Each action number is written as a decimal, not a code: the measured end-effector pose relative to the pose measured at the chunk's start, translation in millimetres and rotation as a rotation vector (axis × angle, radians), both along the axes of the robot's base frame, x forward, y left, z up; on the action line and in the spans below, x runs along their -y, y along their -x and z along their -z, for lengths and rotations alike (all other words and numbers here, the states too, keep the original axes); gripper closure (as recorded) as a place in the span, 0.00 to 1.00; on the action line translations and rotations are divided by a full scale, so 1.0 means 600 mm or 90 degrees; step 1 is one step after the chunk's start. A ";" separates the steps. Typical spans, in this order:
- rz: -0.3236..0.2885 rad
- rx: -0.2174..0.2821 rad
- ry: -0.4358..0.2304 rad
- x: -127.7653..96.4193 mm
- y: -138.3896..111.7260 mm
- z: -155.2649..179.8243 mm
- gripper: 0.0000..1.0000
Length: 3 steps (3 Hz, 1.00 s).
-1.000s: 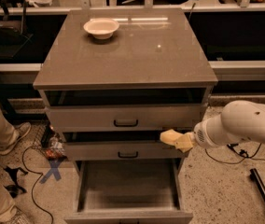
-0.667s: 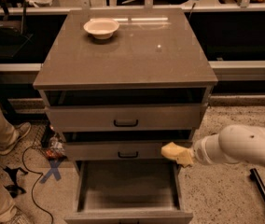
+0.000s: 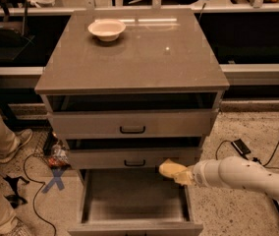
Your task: Place sponge into bottom drawer
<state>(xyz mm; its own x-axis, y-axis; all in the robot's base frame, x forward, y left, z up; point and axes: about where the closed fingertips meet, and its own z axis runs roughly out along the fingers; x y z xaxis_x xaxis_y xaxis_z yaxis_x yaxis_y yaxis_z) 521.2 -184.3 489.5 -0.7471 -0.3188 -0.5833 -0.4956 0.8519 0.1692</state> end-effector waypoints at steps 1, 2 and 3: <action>-0.041 -0.025 -0.045 -0.058 -0.023 0.107 1.00; -0.041 -0.065 -0.075 -0.081 0.002 0.187 1.00; -0.043 -0.070 -0.079 -0.084 0.004 0.197 1.00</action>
Offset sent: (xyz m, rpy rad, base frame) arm 0.0134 0.0324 -0.0598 0.0655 0.0343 0.0612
